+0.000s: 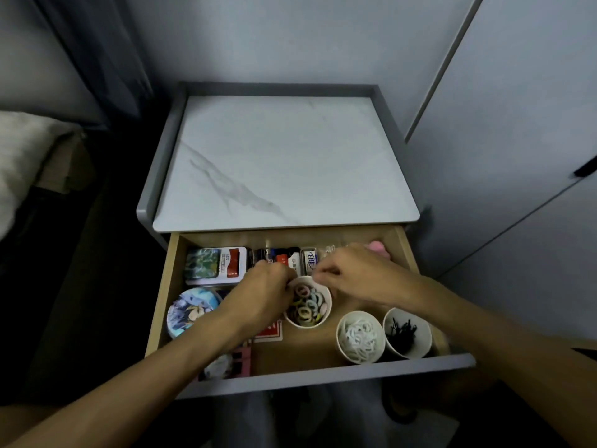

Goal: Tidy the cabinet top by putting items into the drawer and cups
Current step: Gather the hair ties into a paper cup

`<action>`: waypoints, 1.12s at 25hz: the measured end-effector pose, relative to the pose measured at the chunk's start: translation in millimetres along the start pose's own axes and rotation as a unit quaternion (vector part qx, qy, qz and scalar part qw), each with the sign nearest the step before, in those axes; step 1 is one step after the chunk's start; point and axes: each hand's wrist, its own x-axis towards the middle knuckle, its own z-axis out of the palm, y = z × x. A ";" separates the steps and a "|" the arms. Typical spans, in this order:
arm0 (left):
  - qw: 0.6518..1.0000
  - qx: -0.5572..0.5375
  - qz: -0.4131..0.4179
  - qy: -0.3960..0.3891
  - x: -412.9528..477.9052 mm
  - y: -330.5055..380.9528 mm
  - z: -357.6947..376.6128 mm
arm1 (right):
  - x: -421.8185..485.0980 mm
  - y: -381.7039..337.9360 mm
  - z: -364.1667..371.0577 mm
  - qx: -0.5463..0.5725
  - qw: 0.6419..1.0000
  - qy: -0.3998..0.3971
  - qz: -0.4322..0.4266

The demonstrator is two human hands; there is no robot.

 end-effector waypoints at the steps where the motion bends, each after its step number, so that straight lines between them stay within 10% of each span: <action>1: 1.000 -0.003 -0.001 -0.022 -3.7 0.5 6.3 | 0.0 6.4 0.1 0.004 1.000 -0.009 0.010; 20: 0.988 -0.038 -0.012 -0.150 2.5 1.2 10.7 | -25.6 6.7 20.7 0.082 0.968 -0.234 -0.036; 28: 0.979 -0.051 -0.015 -0.198 0.2 -3.7 -38.2 | -30.0 -1.6 32.4 -0.009 0.978 -0.162 -0.132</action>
